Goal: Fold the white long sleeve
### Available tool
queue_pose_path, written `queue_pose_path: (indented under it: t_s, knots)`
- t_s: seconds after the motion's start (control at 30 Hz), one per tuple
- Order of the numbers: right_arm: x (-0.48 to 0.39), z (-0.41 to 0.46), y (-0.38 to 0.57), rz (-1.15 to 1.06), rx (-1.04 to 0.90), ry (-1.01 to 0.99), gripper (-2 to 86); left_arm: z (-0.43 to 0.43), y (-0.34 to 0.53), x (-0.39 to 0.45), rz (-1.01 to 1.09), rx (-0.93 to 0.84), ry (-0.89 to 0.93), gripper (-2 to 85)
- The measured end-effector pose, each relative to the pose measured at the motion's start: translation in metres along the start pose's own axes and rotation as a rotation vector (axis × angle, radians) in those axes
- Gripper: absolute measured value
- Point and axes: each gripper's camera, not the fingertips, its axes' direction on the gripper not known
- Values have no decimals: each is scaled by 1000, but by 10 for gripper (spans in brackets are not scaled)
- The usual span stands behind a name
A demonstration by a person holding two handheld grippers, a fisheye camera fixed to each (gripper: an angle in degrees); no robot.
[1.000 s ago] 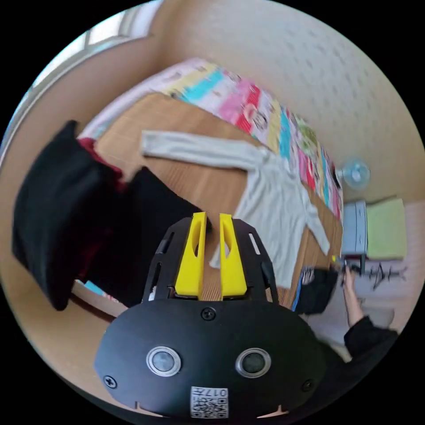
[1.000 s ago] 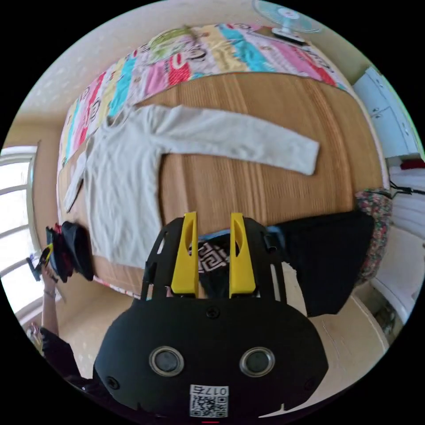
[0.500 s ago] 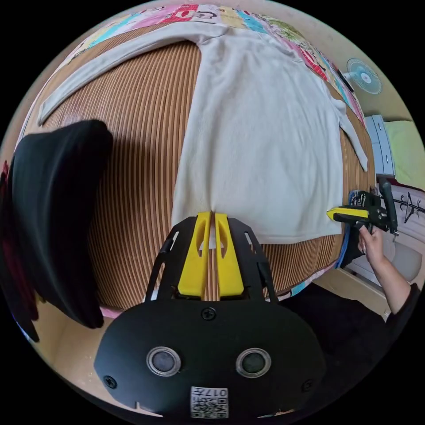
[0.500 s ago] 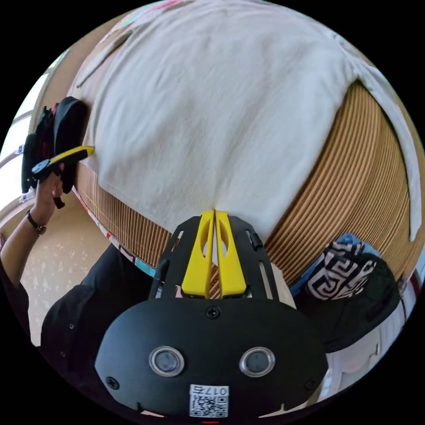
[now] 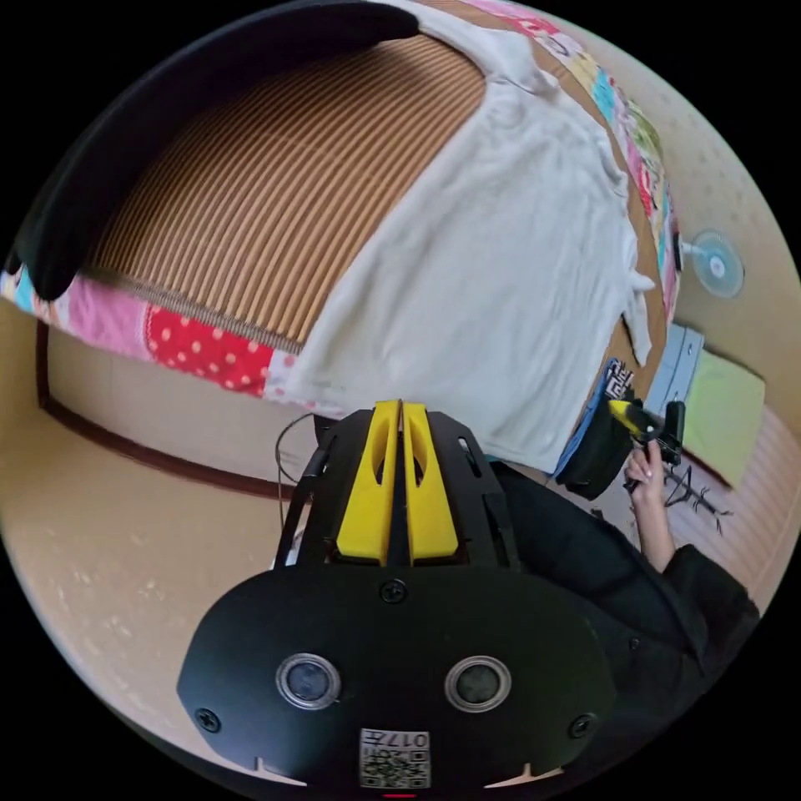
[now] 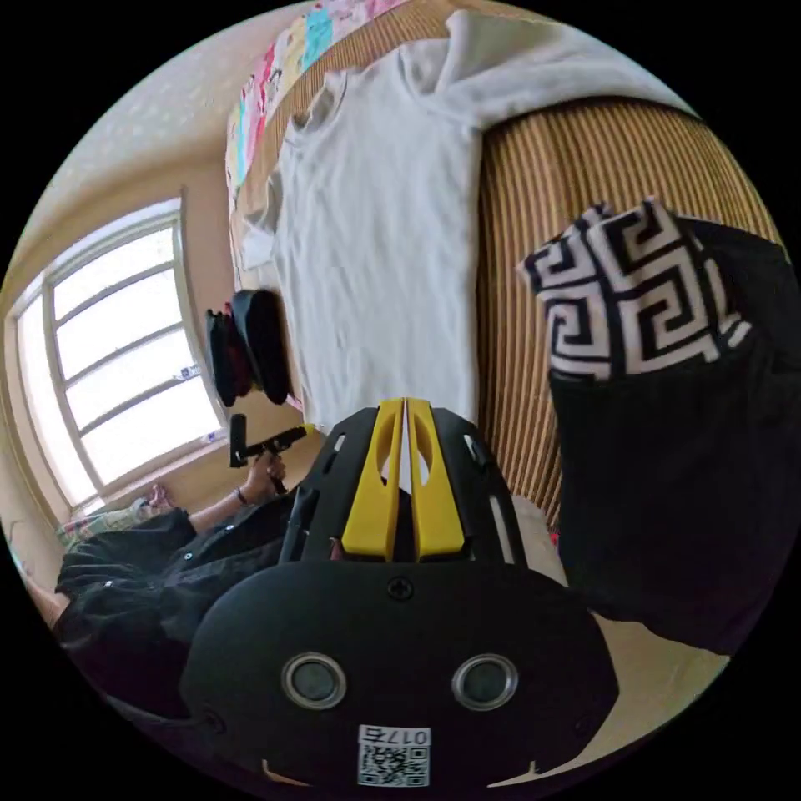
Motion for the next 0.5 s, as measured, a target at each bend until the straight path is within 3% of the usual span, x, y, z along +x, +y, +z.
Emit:
queue_pose_path:
  t_s: [0.2, 0.37, 0.5]
  knots:
    - [107, -160, -31, 249, 546, -301, 110, -10, 1, -11, -52, -12, 48, -10]
    - [206, -190, -28, 488, 818, -469, 117, -16, -10, 4, 27, 10, 80, -10]
    - [229, -192, -43, 525, 913, -427, 121, -11, -20, 25, 107, -5, 89, -10]
